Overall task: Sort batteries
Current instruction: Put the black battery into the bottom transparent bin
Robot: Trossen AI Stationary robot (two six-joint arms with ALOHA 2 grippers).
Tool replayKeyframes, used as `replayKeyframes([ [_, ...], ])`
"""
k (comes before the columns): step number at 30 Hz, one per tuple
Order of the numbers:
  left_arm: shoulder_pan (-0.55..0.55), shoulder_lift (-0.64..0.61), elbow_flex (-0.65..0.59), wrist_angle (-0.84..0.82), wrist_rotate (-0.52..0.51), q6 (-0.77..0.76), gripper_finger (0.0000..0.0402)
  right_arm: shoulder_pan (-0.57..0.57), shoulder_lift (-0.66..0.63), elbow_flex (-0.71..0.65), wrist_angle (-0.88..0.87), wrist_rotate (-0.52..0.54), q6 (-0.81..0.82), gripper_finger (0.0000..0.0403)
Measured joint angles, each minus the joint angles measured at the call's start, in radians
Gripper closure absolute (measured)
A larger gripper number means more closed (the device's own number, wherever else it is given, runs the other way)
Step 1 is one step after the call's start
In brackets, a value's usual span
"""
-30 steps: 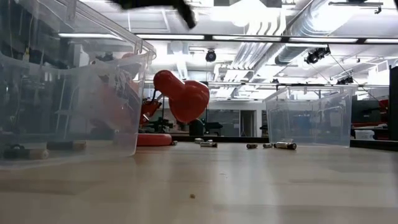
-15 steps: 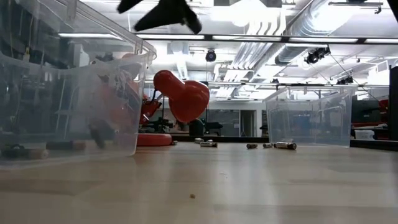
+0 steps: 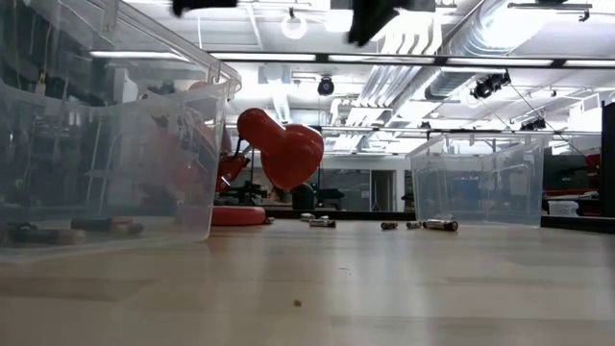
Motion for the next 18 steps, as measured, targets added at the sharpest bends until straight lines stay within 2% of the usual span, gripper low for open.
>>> replayKeyframes([
  [3, 0.049, 0.129, 0.103, 0.003, 0.146, 0.022, 0.0181, -0.067, -0.161, -0.141, 0.059, -0.002, -0.042, 0.0238],
  [6, 0.06, 0.27, 0.193, -0.006, 0.228, 0.054, 0.0181, -0.133, -0.317, -0.31, 0.164, -0.029, -0.048, 0.0238],
  [9, 0.046, 0.417, 0.262, -0.004, 0.237, 0.084, 0.0181, -0.194, -0.469, -0.474, 0.301, -0.144, -0.039, 0.0238],
  [13, 0.027, 0.601, 0.338, 0.008, 0.231, 0.142, 0.0181, -0.252, -0.602, -0.659, 0.439, -0.304, -0.028, 0.0238],
  [15, 0.025, 0.687, 0.382, -0.021, 0.235, 0.211, 0.0181, -0.265, -0.65, -0.715, 0.478, -0.351, -0.002, 0.0238],
  [18, 0.044, 0.804, 0.489, -0.152, 0.282, 0.3, 0.0181, -0.27, -0.693, -0.765, 0.488, -0.381, 0.029, 0.0238],
])
